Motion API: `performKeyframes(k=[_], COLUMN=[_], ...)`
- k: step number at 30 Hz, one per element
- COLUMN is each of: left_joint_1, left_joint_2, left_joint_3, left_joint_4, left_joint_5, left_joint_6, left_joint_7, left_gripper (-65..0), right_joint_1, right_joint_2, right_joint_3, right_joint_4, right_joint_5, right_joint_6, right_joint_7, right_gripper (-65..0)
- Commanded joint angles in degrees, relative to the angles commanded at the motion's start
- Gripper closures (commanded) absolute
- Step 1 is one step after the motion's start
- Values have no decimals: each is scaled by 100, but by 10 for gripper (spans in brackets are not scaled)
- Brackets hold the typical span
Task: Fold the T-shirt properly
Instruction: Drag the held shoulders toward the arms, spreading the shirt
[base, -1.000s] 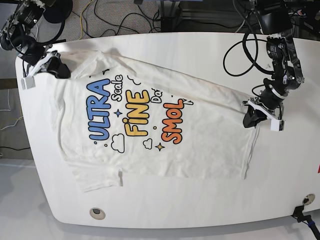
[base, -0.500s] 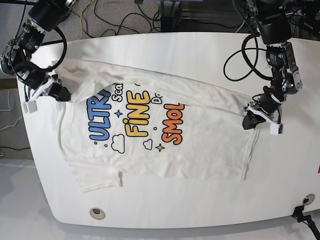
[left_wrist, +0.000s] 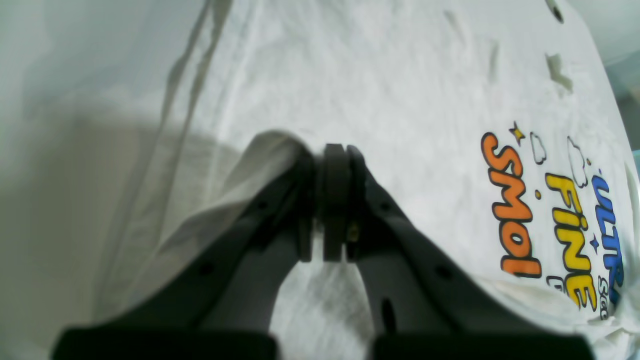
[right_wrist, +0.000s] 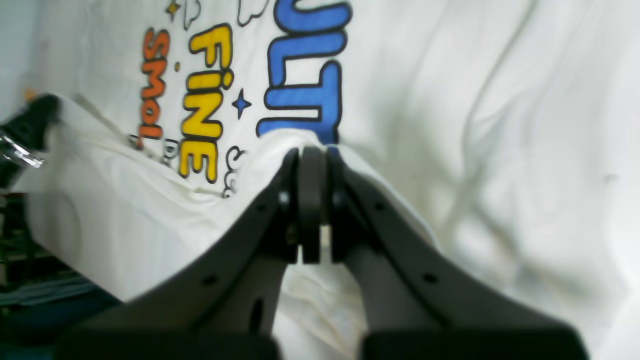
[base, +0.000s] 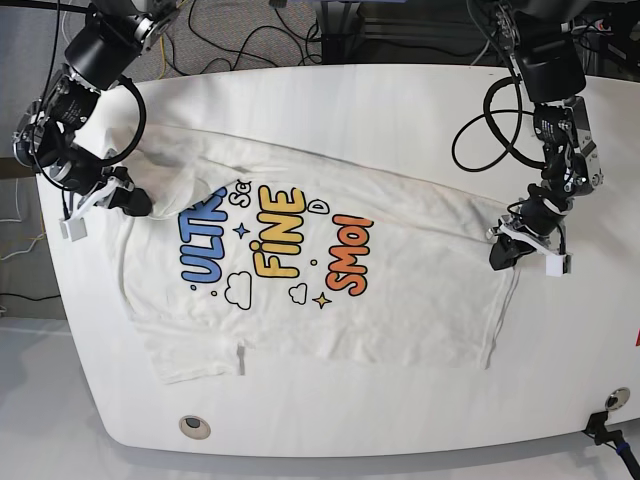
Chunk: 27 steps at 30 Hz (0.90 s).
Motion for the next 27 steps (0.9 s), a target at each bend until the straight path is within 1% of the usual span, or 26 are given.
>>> performKeyframes(k=[6, 8, 10, 12, 13, 15, 19, 25, 27], left_joint_1=[-18, -18, -26, -114, -123, -132, -264, -273, -273], left_joint_2=[0, 0, -9, -18, -18, -114, -132, -141, -246], left_joint_3=[0, 0, -18, -35, -44, -149, -167, -185, -193], left_joint_4=[-18, -123, -229, -325, -378, -475, -651, -651, -651], left_joint_5=[0, 0, 0, 0, 0, 0, -9, 0, 0], left_joint_6=[18, 18, 18, 18, 18, 18, 0, 0, 18], left_joint_7=[-352, -457, -501, -501, -510, -510, -510, -510, -510], left_gripper=[0, 0, 0, 0, 0, 0, 0, -5, -148], right_joint_1=[299, 325, 387, 396, 396, 466, 554, 563, 563], right_joint_2=[9, 114, 176, 334, 369, 396, 492, 492, 492], right_joint_3=[0, -18, -229, -440, -475, -475, -484, -484, -484], right_joint_4=[-440, -571, -615, -642, -730, -949, -1301, -1319, -1319], right_joint_5=[-18, -18, -18, -18, -18, -18, -18, -18, -26], right_joint_6=[-9, -9, -9, -9, -9, -9, -9, -9, -9], right_joint_7=[369, 484, 668, 791, 818, 870, 897, 905, 905], right_gripper=[0, 0, 0, 0, 0, 0, 0, 0, 0])
